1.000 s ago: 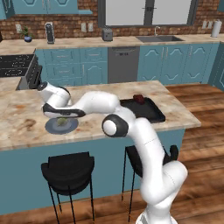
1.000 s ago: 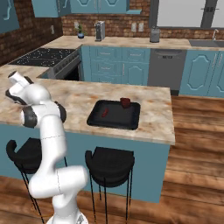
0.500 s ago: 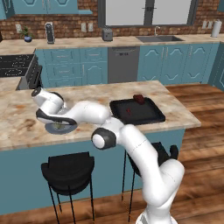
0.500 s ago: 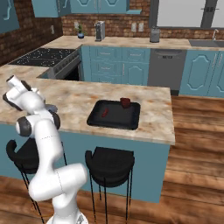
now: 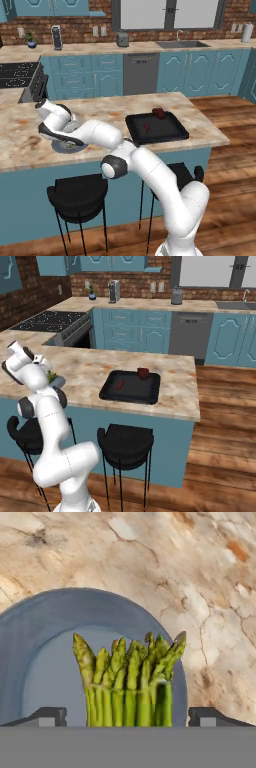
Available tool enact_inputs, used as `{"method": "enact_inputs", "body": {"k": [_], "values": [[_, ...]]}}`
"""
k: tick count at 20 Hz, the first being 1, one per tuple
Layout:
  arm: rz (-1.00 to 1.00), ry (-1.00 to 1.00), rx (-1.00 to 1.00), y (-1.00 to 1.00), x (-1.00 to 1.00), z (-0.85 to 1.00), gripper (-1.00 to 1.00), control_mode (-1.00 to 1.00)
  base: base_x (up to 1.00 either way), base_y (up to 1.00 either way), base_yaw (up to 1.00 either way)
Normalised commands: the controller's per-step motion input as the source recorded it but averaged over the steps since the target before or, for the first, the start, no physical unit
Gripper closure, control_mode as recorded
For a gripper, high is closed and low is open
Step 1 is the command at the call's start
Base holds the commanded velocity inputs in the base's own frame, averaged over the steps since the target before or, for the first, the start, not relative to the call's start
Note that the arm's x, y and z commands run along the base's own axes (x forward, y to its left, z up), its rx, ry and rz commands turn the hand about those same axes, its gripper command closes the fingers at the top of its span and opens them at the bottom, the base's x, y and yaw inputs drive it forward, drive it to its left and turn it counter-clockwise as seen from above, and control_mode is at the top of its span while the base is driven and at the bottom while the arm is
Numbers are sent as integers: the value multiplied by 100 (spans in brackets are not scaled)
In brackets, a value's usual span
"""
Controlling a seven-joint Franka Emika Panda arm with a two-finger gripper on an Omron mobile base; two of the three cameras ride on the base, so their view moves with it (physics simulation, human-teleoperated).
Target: Create a steak meal by picking up the steak and asparagus from the tray and placing them on the plate. Leave the chili pepper on the tray.
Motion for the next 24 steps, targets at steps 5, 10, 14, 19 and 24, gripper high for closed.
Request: {"method": "enact_inputs", "body": {"k": [5,10,14,19,24], "values": [[6,-6,0,-15,-26,1,-100,-100,0,0,0],[2,-5,0,-21,-57,13,-100,-100,0,0,0],[0,-13,21,-97,-70,1,-100,-100,0,0,0],[0,-16,27,-100,-87,-39,-100,-100,0,0,0],[5,-23,26,-100,-100,-76,-100,-100,0,0,0]]}}
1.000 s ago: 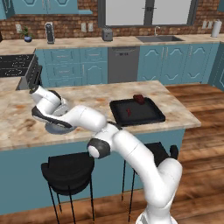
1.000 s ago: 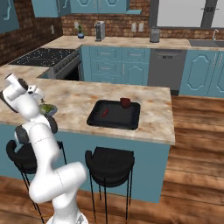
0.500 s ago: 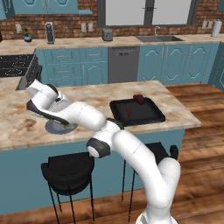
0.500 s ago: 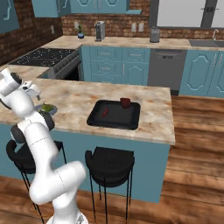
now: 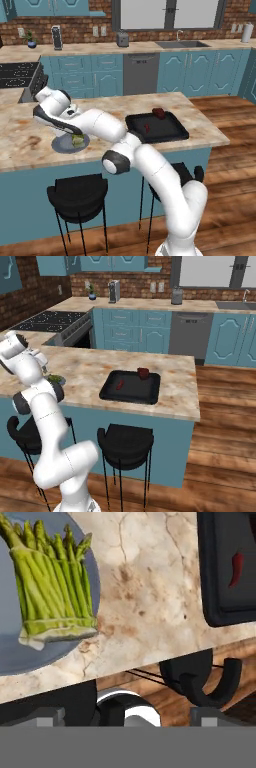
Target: Create a steak meal by picking up the steak and asparagus from the tray and placing them on the plate. Leave the chili pepper on the tray.
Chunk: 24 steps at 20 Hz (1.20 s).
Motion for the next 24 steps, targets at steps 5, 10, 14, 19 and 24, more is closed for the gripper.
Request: {"method": "enact_inputs", "body": {"k": [5,10,14,19,24], "values": [[5,-30,22,-100,-99,-73,-100,-100,0,0,0],[5,-35,29,-100,-46,0,-100,-100,0,0,0],[3,-26,32,-100,-30,0,-100,-100,0,0,0],[3,-25,33,-100,-23,5,-100,-100,0,0,0],[15,-12,22,-99,0,53,-100,-100,0,0,0]]}}
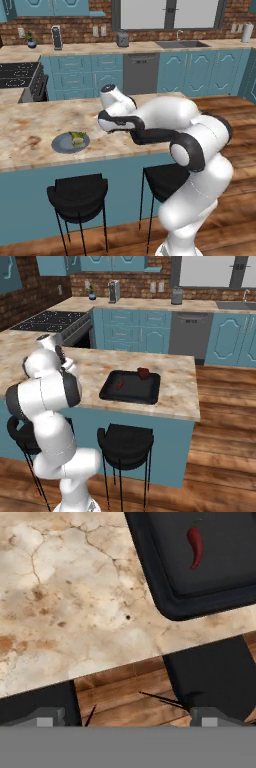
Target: Create a steak meal by picking up the steak and asparagus from the tray and placing them on the plate. Leave the chili pepper on the tray.
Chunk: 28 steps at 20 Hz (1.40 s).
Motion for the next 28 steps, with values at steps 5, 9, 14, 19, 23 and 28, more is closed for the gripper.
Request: {"method": "enact_inputs", "body": {"k": [5,9,14,19,23,28], "values": [[14,-1,1,-95,10,41,-100,-100,0,0,0],[10,0,-2,-98,24,29,-100,-100,0,0,0],[7,5,-8,-90,32,17,-100,-100,0,0,0],[1,8,-1,-75,46,-8,-100,-100,0,0,0],[0,0,0,-72,49,-6,-100,-100,0,0,0],[0,0,3,-58,64,0,-100,-100,0,0,0]]}}
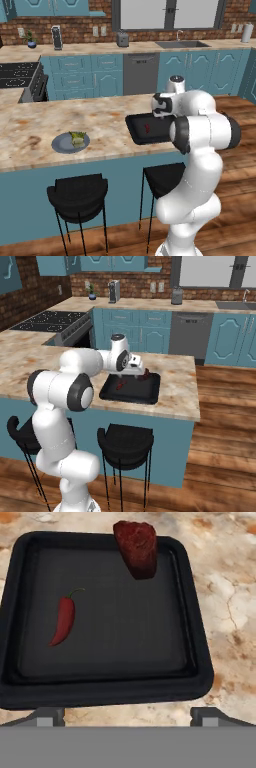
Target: Create a steak meal by picking up the steak and asparagus from the tray and placing them on the plate. Leave the chili pepper on the tray.
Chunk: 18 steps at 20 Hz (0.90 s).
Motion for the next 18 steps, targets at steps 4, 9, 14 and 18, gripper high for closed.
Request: {"method": "enact_inputs", "body": {"k": [4,9,14,18], "values": [[0,0,1,-25,62,-10,-100,-100,0,0,0],[0,0,0,0,48,-33,-100,-100,0,0,0],[0,0,0,-1,52,-37,-100,-100,0,0,0],[0,0,0,-12,54,-26,-100,-100,0,0,0]]}}
